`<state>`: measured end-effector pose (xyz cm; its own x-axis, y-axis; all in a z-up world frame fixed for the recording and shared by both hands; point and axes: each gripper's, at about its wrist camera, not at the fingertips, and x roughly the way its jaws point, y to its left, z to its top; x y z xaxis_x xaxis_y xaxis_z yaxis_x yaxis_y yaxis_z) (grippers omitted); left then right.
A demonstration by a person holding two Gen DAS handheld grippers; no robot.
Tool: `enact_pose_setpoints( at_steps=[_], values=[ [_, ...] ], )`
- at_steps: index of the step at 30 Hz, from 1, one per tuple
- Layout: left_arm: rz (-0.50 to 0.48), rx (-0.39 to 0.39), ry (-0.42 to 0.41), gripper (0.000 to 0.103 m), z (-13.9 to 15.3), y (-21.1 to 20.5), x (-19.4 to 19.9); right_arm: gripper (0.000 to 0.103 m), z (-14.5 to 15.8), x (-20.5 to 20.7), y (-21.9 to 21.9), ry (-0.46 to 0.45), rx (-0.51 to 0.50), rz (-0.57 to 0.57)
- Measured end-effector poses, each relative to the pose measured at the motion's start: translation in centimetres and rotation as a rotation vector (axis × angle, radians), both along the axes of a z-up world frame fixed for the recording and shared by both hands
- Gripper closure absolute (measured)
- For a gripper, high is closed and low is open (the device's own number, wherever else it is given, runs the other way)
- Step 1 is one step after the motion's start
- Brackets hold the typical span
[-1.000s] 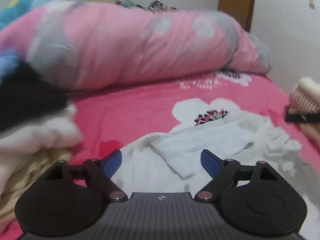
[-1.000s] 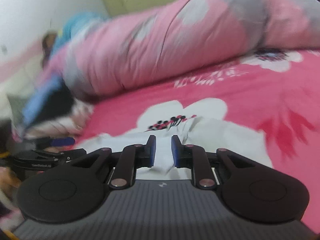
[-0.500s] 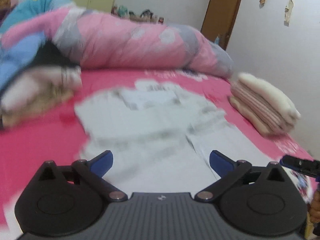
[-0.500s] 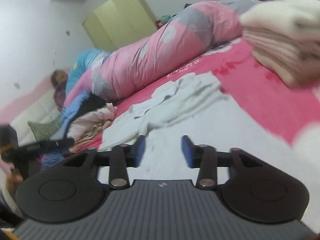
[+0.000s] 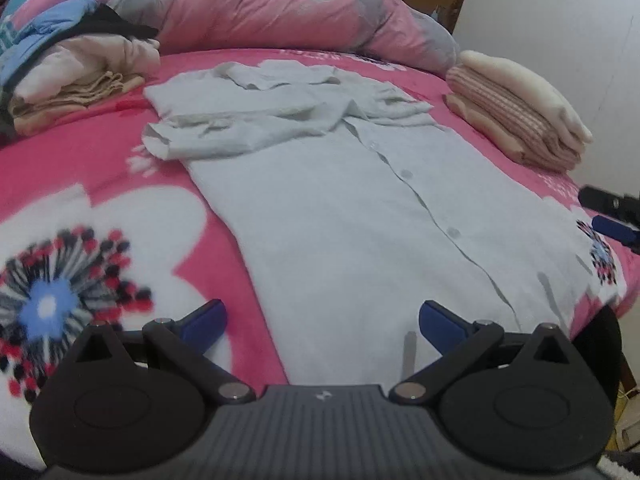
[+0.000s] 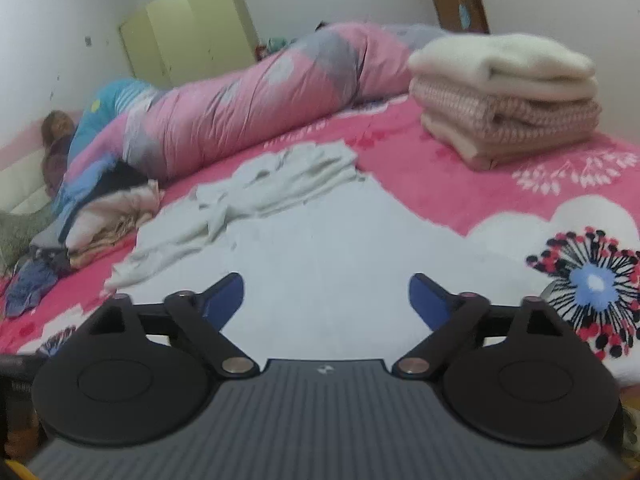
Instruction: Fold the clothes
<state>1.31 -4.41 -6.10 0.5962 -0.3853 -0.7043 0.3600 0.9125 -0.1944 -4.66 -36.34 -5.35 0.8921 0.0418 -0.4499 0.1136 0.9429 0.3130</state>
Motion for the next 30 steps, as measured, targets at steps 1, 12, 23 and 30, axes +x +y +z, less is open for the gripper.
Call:
enact_pose_setpoints(
  at_steps=[1,12,23,30],
  values=[
    [0.004,0.0,-0.006,0.0,-0.2,-0.1,-0.5,0.003,0.0,-0.1,0.0,0.002,0.002,-0.009],
    [0.04,0.002,-0.005,0.0,-0.6,-0.6,-2.4,0.001,-0.3,-2.2,-2.3,0.083,-0.142,-0.284],
    [0.085,-0.168,0.056,0.0,-0.3,1.7,-1.8,0.001,-1.1,-3.5,-4.4,0.028,-0.194,-0.324],
    [0.051,-0.116,0.046,0.0,-0.1,0.8,-2.6,0.001,-1.6,-3.0,-3.6,0.004,-0.213,-0.264]
  ],
)
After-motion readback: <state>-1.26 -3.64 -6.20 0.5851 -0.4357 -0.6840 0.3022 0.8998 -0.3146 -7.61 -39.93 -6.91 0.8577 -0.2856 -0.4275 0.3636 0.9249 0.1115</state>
